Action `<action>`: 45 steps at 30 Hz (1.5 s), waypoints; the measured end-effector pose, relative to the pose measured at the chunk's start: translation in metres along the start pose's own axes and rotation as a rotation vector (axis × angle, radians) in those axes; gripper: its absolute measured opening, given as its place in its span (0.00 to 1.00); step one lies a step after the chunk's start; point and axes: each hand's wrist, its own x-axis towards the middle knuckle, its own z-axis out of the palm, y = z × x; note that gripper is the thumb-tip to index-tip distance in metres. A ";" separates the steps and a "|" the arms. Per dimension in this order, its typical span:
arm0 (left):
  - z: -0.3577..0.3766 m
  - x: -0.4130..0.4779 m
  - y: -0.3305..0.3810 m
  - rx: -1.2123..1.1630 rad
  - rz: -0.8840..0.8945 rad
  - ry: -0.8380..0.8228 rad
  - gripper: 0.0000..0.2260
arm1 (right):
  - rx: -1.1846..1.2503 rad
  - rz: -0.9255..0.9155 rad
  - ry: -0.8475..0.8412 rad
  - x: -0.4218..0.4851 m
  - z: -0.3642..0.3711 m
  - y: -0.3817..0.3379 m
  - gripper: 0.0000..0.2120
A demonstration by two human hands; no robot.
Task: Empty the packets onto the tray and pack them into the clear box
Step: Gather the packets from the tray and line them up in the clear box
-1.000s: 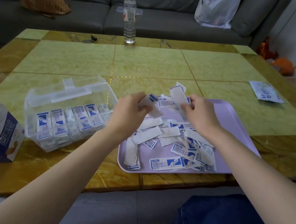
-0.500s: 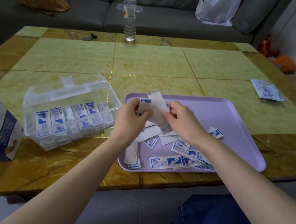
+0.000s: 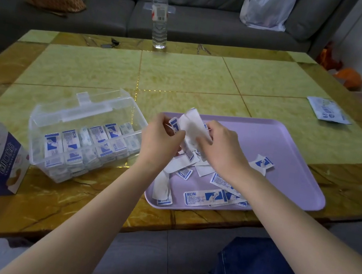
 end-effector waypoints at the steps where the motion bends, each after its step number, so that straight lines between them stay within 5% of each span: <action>1: 0.001 -0.002 0.001 -0.045 -0.032 -0.017 0.06 | 0.009 -0.040 -0.030 -0.003 0.002 -0.003 0.13; 8: 0.001 -0.001 -0.007 -0.166 -0.151 -0.020 0.10 | 0.041 -0.154 -0.160 -0.018 0.008 -0.010 0.09; 12: 0.003 -0.008 -0.005 -0.288 -0.189 -0.181 0.16 | -0.061 -0.164 -0.092 -0.015 0.006 -0.001 0.06; 16: 0.004 -0.010 -0.016 0.140 0.109 -0.202 0.28 | -0.273 -0.096 -0.092 -0.014 0.000 0.010 0.08; 20: 0.011 -0.012 -0.029 0.542 0.420 -0.301 0.24 | -0.374 -0.096 -0.185 -0.020 0.001 0.018 0.11; 27: 0.026 -0.011 -0.040 0.836 0.375 -0.399 0.12 | -0.239 -0.012 -0.231 -0.022 0.005 0.032 0.17; 33: 0.023 -0.008 -0.033 0.688 0.396 -0.332 0.05 | -0.107 0.005 -0.123 -0.020 0.007 0.036 0.16; 38: 0.020 -0.011 -0.039 0.748 0.392 -0.386 0.15 | -0.017 0.043 -0.233 -0.023 0.012 0.036 0.29; 45: 0.027 -0.016 -0.042 1.001 0.462 -0.423 0.19 | -0.167 -0.076 -0.334 -0.029 0.021 0.033 0.28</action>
